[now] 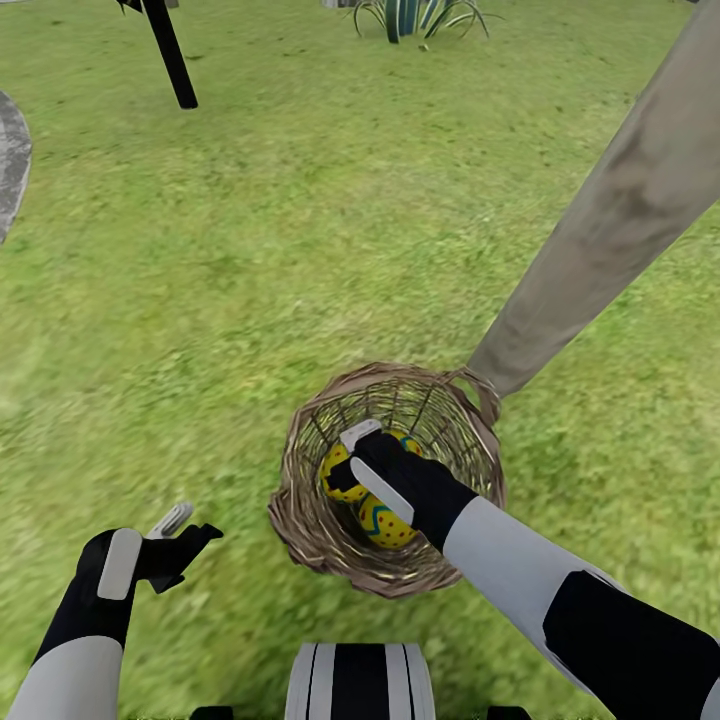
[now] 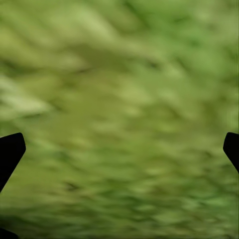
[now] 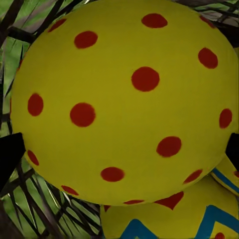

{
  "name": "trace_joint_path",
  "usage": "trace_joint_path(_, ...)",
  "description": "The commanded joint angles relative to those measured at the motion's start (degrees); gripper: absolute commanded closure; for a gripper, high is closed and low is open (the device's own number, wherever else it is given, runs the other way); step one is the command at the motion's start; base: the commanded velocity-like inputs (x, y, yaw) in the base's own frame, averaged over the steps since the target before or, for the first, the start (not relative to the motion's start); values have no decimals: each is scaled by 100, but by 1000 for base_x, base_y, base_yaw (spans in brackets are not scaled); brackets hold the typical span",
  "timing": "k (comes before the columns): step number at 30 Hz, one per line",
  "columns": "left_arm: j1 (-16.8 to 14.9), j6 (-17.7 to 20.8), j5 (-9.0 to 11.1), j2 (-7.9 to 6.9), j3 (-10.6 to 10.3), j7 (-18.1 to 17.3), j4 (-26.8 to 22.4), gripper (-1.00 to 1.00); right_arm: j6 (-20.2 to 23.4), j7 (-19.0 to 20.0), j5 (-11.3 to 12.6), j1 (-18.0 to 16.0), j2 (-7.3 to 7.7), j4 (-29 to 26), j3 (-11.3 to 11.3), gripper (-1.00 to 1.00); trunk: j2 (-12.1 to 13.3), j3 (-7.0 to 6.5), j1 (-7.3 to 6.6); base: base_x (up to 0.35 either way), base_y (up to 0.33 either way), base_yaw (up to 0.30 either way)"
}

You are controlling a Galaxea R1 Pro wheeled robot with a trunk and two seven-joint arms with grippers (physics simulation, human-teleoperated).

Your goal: Take the three Easter eggs out of the wicker basket on the lawn in the garden, then place them on the lawn next to a single tree (choose any tree) so that all three eggs are next to the same tree and none are left in the basket.

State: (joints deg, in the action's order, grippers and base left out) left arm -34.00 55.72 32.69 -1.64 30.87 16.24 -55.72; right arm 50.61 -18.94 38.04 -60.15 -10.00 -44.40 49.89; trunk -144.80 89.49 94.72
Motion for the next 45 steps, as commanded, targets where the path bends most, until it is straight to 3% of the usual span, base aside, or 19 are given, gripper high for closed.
trace_joint_path(1,-2,19,62,3,7,51,-7,-100,63,-73,-170,-5,0,20,15,-100,-1,4,0,0,0,0)
trace_joint_path(5,-3,19,62,-2,7,53,-9,-100,63,-67,-165,-5,0,6,14,-100,-3,27,2,0,0,0)
trace_joint_path(6,-2,18,62,2,7,54,-9,-100,63,-66,-165,-5,0,3,13,100,-3,27,2,0,0,0)
trace_joint_path(20,-3,18,62,-2,15,52,-9,-100,63,-58,-139,-5,0,-5,3,100,-8,115,13,0,0,0)
trace_joint_path(25,-3,18,62,5,15,54,-7,-100,63,-62,-139,-5,0,-4,3,100,-13,204,23,0,0,0)
trace_joint_path(36,-2,10,62,30,24,54,-18,-100,64,-76,-148,-5,0,-6,3,100,-13,204,23,0,0,0)
trace_joint_path(42,-3,18,62,32,16,54,-9,-100,74,-75,-139,-5,0,-7,4,100,-5,71,7,0,0,0)
trace_joint_path(45,-3,18,62,32,15,54,-9,-100,80,-75,-139,-5,0,-7,3,100,-5,71,7,0,0,0)
